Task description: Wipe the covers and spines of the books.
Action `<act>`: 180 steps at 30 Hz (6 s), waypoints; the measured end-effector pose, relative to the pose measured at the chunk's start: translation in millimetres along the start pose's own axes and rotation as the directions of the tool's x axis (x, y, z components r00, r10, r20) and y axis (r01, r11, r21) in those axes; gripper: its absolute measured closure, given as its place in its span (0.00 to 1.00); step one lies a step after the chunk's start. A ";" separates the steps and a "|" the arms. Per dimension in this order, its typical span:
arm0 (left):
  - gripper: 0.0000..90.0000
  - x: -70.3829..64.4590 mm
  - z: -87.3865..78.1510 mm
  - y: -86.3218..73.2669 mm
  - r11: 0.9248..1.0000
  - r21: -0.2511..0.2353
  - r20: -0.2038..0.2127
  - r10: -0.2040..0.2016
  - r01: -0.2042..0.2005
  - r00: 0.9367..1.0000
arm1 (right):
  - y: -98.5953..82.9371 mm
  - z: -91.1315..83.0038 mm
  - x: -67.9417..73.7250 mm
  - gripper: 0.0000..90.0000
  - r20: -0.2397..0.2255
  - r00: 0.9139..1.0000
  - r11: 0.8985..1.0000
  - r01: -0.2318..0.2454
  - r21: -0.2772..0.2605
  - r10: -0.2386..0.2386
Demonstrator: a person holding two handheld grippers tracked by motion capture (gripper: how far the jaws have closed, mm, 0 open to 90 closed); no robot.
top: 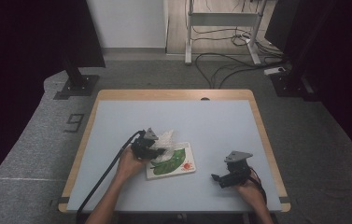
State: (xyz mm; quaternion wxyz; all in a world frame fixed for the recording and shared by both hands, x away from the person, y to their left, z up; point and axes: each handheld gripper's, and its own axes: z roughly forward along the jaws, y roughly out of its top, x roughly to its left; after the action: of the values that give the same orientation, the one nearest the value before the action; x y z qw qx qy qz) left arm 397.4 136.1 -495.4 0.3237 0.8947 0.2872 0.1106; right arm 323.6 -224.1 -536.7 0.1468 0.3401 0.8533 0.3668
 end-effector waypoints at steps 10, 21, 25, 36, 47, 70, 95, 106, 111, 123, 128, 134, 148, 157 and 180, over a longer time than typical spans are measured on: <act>0.68 -10.0 13.8 15.0 1.000 -0.004 0.023 0.025 -0.025 0.999 | 0.0 0.0 0.0 0.00 0.000 1.000 1.000 0.000 0.000 0.000; 0.69 -18.7 30.8 32.2 0.999 -0.009 0.054 0.039 -0.039 0.998 | 0.0 -0.1 0.0 0.00 0.000 1.000 1.000 0.000 0.000 0.000; 0.69 -21.7 37.0 38.1 0.999 -0.015 0.065 0.042 -0.041 0.997 | 0.0 0.0 -0.1 0.00 0.000 1.000 1.000 0.000 0.000 0.000; 0.69 -28.8 54.0 55.3 0.999 -0.011 0.100 0.053 -0.052 0.994 | -0.1 0.0 -0.1 0.00 -0.001 1.000 1.000 0.000 0.000 0.000; 0.69 -34.1 58.0 56.3 0.999 -0.014 0.133 0.043 -0.042 0.990 | -0.1 -0.1 0.0 0.00 0.000 1.000 1.000 0.002 0.000 -0.002; 0.69 -54.2 48.3 47.0 0.996 -0.003 0.164 0.094 -0.095 0.982 | -0.2 -0.3 0.3 0.01 0.000 1.000 1.000 0.004 -0.001 -0.004; 0.69 -39.2 20.8 16.6 0.998 0.000 0.145 0.069 -0.070 0.987 | -0.2 -0.2 0.1 0.01 0.000 1.000 1.000 0.003 -0.001 -0.003; 0.69 -29.4 3.7 -1.1 0.999 0.009 0.125 0.041 -0.042 0.991 | -0.2 -0.2 0.3 0.01 0.000 1.000 1.000 0.002 -0.001 -0.002; 0.69 -24.6 -3.9 -9.4 1.000 0.008 0.116 0.027 -0.028 0.993 | -0.2 -0.2 0.3 0.01 0.000 1.000 1.000 0.003 -0.001 -0.003; 0.69 -15.3 -22.9 -30.6 1.000 0.007 0.089 -0.002 0.002 0.996 | -0.2 -0.3 0.4 0.01 0.001 1.000 1.000 0.003 -0.001 -0.003; 0.69 -11.4 -30.1 -37.7 1.000 0.012 0.077 -0.014 0.014 0.997 | -0.2 -0.2 0.3 0.01 0.001 1.000 1.000 0.003 -0.002 -0.003; 0.69 -8.3 -37.5 -44.2 1.000 0.020 0.064 -0.025 0.024 0.998 | -0.2 -0.2 0.3 0.01 0.001 1.000 1.000 0.004 -0.002 -0.004; 0.69 -19.1 -43.8 -53.4 1.000 0.009 0.058 -0.026 0.026 0.998 | -0.2 -0.2 0.4 0.01 0.001 1.000 1.000 0.002 -0.001 -0.002; 0.68 -29.4 -48.6 -59.6 1.000 0.007 0.073 -0.026 0.025 0.997 | -0.2 -0.1 0.3 0.01 0.001 1.000 1.000 0.002 -0.001 -0.002; 0.68 -43.0 -34.3 -48.0 1.000 -0.020 0.105 -0.009 0.011 0.994 | -0.1 -0.1 0.1 0.00 0.001 1.000 1.000 0.002 -0.001 -0.002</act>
State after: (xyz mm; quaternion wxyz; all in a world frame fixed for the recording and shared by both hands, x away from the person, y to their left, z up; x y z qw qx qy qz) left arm 328.1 158.6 -500.5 0.3481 0.8944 0.2730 0.0650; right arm 323.4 -224.2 -536.8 0.1478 0.3393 0.8535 0.3670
